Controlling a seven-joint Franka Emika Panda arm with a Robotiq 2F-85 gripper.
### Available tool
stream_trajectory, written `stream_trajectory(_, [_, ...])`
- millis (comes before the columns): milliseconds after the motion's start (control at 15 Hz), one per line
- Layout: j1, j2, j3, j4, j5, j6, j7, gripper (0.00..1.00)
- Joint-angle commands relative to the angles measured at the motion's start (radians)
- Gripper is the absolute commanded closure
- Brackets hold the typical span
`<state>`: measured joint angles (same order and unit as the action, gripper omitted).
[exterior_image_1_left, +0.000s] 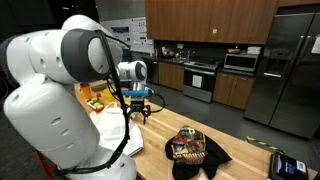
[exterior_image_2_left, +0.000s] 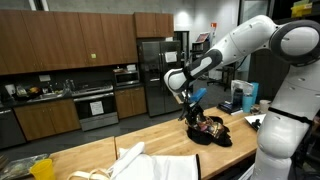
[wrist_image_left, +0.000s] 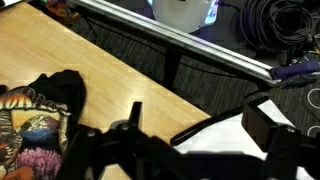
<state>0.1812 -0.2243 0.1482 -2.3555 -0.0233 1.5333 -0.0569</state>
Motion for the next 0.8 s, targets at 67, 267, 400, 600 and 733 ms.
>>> stream_trajectory(67, [0.019, 0.031, 0.016, -0.016, 0.219, 0.193, 0.025, 0.0])
stream_trajectory(267, [0.05, 0.047, 0.052, -0.031, 0.403, 0.38, 0.041, 0.0])
stream_trajectory(400, [0.08, 0.068, 0.083, -0.039, 0.517, 0.525, 0.033, 0.0])
stream_trajectory(600, [0.133, 0.108, 0.143, -0.04, 0.58, 0.794, 0.007, 0.0])
stream_trajectory(733, [0.156, 0.138, 0.174, -0.035, 0.547, 0.959, 0.015, 0.0])
